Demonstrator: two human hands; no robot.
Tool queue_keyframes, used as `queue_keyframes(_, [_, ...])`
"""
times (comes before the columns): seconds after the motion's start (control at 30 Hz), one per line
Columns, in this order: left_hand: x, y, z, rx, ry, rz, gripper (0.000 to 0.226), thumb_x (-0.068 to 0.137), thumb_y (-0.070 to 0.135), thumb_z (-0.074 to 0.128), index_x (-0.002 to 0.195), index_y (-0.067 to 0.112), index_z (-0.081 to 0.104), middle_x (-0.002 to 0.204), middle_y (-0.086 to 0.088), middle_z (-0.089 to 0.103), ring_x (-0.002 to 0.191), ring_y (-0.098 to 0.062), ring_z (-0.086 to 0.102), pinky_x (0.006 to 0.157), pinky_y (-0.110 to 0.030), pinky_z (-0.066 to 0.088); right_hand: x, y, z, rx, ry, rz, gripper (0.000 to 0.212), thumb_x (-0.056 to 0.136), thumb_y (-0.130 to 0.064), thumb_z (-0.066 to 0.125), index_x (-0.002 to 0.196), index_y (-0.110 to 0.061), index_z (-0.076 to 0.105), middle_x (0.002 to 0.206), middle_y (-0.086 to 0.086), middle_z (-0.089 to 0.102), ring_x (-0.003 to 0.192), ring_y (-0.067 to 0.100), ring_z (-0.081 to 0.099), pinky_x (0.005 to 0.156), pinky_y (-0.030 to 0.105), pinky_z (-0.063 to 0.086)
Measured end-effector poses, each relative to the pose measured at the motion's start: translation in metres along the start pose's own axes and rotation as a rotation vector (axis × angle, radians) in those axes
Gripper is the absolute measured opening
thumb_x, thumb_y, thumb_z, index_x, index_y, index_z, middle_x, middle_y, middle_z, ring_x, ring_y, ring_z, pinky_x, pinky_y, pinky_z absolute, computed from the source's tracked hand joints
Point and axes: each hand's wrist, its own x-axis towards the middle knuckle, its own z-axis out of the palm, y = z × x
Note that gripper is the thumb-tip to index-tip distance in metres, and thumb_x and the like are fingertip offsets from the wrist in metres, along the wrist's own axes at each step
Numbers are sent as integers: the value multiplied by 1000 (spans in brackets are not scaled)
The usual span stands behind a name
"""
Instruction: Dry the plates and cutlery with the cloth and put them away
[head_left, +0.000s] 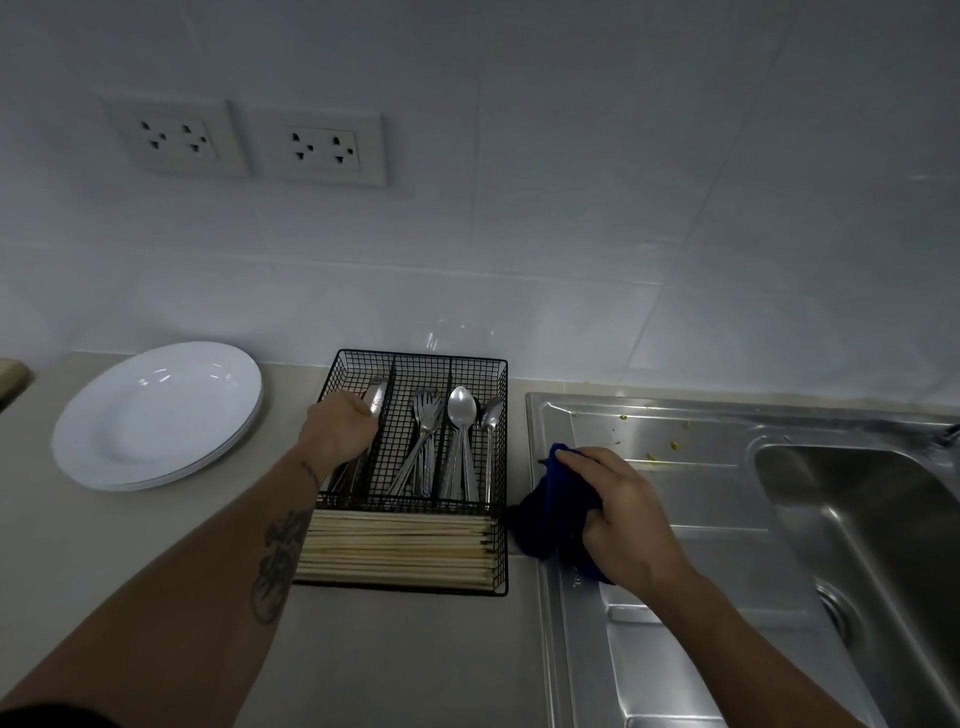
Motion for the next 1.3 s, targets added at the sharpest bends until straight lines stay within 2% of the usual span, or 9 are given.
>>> queue_keyframes(0.17, [-40, 20, -2, 71, 7, 192, 29, 84, 5, 52, 102, 17, 71, 125, -7, 65, 84, -14, 57, 67, -21, 44, -6, -26, -11, 113, -13, 131, 75, 68, 15, 49, 134, -20, 52, 127, -2, 56, 114, 15, 52, 99, 26, 44])
queue_keyframes(0.3, [-87, 45, 3, -6, -42, 372, 28, 90, 9, 53, 108, 24, 68, 119, -3, 66, 88, -16, 64, 71, -31, 56, -20, -44, -22, 146, -7, 204, 56, 68, 7, 52, 114, -24, 51, 108, -3, 59, 96, 17, 56, 78, 28, 49])
queue_keyframes(0.4, [-134, 66, 10, -136, -298, 453, 35, 90, 11, 61, 122, 25, 61, 117, 3, 62, 95, -8, 61, 70, -20, 52, -36, -55, -31, 164, 16, 258, 42, 65, 3, 60, 91, -25, 44, 96, -1, 51, 82, 15, 53, 59, 22, 41])
queue_keyframes(0.57, [-197, 76, 31, -59, -657, 516, 82, 77, 18, 80, 144, 39, 36, 124, 6, 52, 111, -15, 55, 92, -32, 52, -67, -67, -46, 193, -68, 323, 27, 69, 4, 62, 86, -18, 58, 89, 1, 61, 77, 16, 60, 58, 28, 52])
queue_keyframes(0.73, [-228, 68, 43, 99, -597, 624, 12, 81, 18, 71, 86, 27, 64, 92, 6, 61, 88, -14, 60, 77, -31, 53, -90, -63, -60, 328, -354, 447, 39, 71, -2, 77, 99, -22, 58, 101, 9, 65, 89, 23, 65, 68, 29, 52])
queue_keyframes(0.87, [-241, 60, 45, 73, -778, 457, 5, 88, 21, 66, 85, 24, 63, 87, 3, 63, 81, -13, 58, 69, -27, 47, -104, -45, -57, 410, -454, 546, 35, 75, -5, 74, 102, -21, 57, 106, 15, 65, 96, 28, 64, 81, 39, 52])
queue_keyframes(1.03, [-255, 30, 79, 297, -589, 439, 37, 94, 25, 55, 130, 17, 54, 126, -3, 54, 108, -18, 54, 89, -29, 47, -131, -30, -22, 46, -281, 401, 27, 82, -5, 58, 104, -19, 56, 106, 5, 62, 95, 22, 60, 82, 34, 53])
queue_keyframes(1.17, [-273, 5, 104, 381, -308, 642, 28, 93, 19, 48, 120, 14, 53, 119, -3, 50, 108, -23, 51, 91, -39, 47, -164, -36, -4, -99, -242, 92, 37, 87, -9, 52, 124, -11, 56, 121, 4, 57, 110, 23, 55, 92, 29, 46])
queue_keyframes(1.3, [-295, -9, 121, 545, -206, 714, 63, 93, 24, 46, 152, 11, 26, 154, -5, 32, 139, -23, 34, 112, -40, 34, -198, -23, 5, -241, -441, 109, 71, 94, -24, 48, 155, -9, 14, 161, 7, 18, 141, 27, 29, 114, 37, 30])
